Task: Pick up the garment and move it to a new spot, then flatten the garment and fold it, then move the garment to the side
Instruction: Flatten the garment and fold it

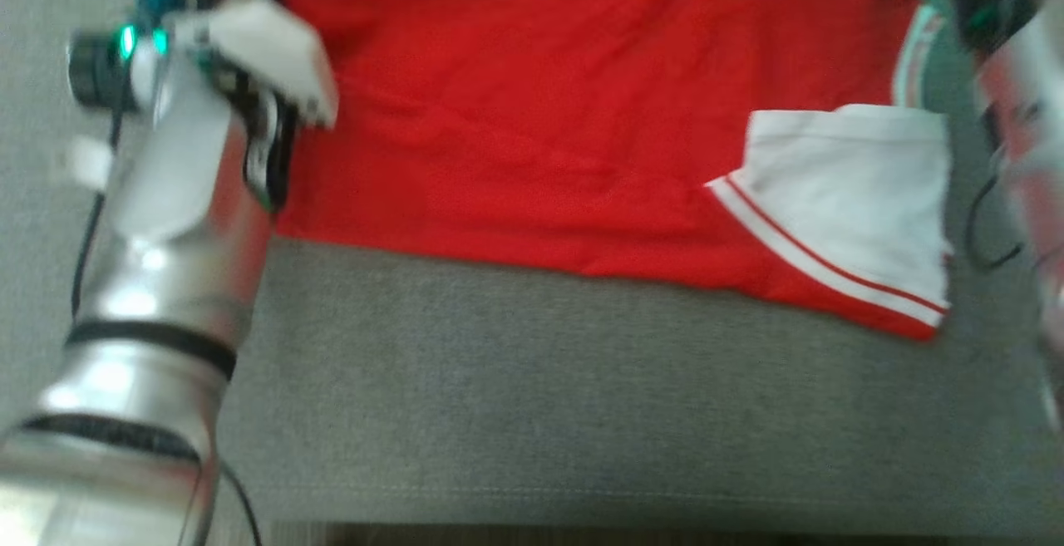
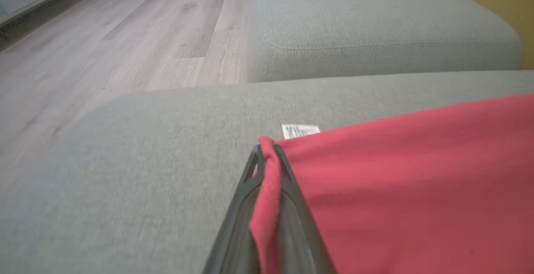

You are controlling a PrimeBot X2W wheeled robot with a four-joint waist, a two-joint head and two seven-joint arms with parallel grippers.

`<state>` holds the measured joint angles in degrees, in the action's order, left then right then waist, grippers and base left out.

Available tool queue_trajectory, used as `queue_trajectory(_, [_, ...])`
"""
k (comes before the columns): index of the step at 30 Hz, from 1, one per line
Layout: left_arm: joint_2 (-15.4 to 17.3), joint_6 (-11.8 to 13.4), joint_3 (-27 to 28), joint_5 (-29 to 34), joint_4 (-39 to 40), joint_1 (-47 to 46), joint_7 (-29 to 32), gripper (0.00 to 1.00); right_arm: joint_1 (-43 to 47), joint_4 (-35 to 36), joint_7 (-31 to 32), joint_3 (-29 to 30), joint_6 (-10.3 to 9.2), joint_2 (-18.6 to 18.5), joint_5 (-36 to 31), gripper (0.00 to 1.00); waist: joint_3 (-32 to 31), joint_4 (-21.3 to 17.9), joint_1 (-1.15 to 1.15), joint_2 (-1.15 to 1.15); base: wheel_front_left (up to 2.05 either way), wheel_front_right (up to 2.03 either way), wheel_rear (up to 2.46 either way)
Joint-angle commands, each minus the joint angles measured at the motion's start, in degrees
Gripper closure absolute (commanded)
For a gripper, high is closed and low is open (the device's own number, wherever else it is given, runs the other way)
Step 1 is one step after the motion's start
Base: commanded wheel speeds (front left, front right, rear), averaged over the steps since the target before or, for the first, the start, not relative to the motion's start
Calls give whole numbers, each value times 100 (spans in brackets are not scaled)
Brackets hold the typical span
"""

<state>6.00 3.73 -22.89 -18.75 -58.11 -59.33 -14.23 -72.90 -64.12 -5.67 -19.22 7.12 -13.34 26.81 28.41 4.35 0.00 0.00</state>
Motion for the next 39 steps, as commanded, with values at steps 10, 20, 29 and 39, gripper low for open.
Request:
queue_trajectory(10, [568,54,537,-240,291,1542,-75,100,2134,1670,285,-1004,36,94,1704,100,-1105,-918,0,0,0,0,0])
queue_trajectory(20, [505,113,696,-293,485,2585,-76,100,3854,2657,486,-1244,36,-17,2619,100,-1565,-1162,0,0,0,0,0])
queue_trajectory(29, [285,407,877,65,1595,3249,-76,0,4334,2426,-76,-909,36,134,2466,0,-1780,-916,0,0,0,0,0])
queue_trajectory(39, [-76,536,1146,328,2822,4334,-76,0,4256,1569,-447,-613,36,199,1708,0,-2003,-486,0,0,0,0,0])
